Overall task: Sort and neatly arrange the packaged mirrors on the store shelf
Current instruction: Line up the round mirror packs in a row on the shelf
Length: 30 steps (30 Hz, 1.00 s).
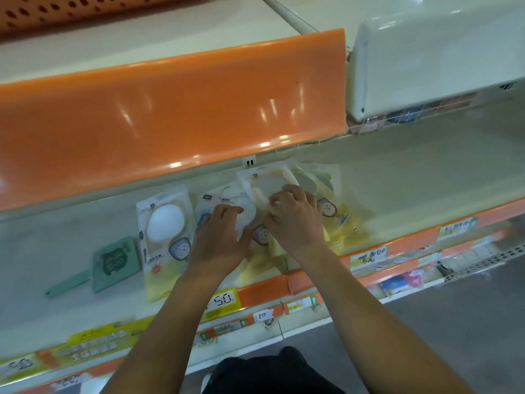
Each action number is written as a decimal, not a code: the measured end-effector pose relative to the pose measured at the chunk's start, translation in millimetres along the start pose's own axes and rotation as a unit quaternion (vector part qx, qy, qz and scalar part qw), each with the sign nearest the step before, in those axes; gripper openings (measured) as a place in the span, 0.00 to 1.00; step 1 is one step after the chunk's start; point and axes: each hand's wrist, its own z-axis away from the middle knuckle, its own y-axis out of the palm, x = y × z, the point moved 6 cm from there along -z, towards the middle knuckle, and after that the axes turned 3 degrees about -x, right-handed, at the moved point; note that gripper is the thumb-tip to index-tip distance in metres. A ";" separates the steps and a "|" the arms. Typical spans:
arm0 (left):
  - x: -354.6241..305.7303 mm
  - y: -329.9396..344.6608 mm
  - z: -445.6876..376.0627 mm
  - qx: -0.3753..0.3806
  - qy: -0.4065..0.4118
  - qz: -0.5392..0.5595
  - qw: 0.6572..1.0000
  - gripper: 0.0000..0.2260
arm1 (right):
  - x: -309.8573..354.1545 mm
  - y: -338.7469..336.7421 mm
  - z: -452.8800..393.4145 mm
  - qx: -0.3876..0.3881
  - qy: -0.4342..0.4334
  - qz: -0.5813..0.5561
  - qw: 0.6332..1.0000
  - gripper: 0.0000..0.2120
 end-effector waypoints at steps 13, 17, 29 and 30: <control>22.8 -7.7 13.3 -0.001 -0.058 -0.013 0.998 0.18 | -6.7 30.8 1.8 0.036 -0.013 0.098 0.994 0.21; 29.9 -10.6 17.5 -0.003 -0.057 -0.021 0.998 0.19 | -4.5 29.6 3.6 0.049 -0.005 0.110 0.993 0.23; 87.3 -57.4 39.1 -0.051 -0.093 -0.006 0.994 0.19 | 88.2 23.4 6.9 0.023 -0.069 0.026 0.997 0.25; 95.1 -62.2 41.3 -0.054 -0.100 -0.001 0.994 0.19 | 98.4 27.4 8.4 0.029 -0.078 0.020 0.996 0.24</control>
